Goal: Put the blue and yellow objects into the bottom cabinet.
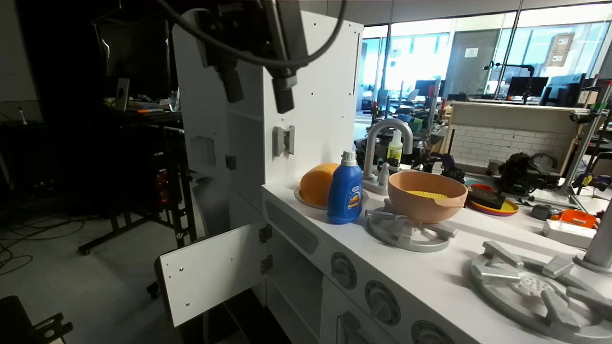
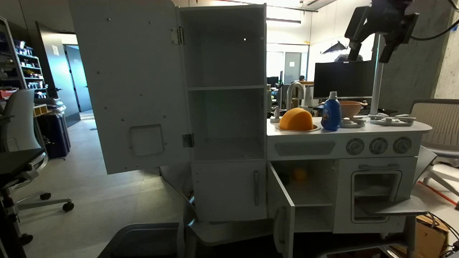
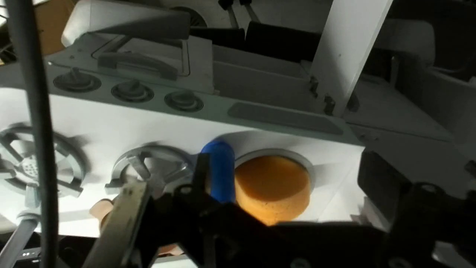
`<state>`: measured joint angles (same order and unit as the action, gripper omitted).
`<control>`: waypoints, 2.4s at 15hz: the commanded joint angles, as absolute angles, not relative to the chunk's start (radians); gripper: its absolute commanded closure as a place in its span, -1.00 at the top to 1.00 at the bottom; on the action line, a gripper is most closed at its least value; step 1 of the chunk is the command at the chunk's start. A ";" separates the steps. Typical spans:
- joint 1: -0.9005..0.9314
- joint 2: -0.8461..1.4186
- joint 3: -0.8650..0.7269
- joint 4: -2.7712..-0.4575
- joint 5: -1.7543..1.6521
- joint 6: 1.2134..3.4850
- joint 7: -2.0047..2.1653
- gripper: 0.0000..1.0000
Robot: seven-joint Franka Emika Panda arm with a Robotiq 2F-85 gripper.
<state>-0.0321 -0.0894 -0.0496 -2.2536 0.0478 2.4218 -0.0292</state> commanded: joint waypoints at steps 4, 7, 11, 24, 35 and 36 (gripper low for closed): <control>-0.057 0.188 -0.064 -2.006 -0.010 2.445 -0.059 1.00; -0.063 0.276 -0.071 -1.930 -0.057 2.413 -0.069 1.00; -0.067 0.398 -0.072 -1.832 -0.069 2.441 -0.069 1.00; -0.062 0.579 -0.052 -1.662 -0.061 2.446 -0.070 -0.02; -0.084 0.465 -0.042 -1.800 -0.082 2.380 -0.210 -0.53; -0.095 0.442 -0.038 -1.834 -0.080 2.370 -0.252 -0.53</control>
<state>-0.0616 0.5413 -0.0556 -1.7131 -0.0582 2.4122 -0.1574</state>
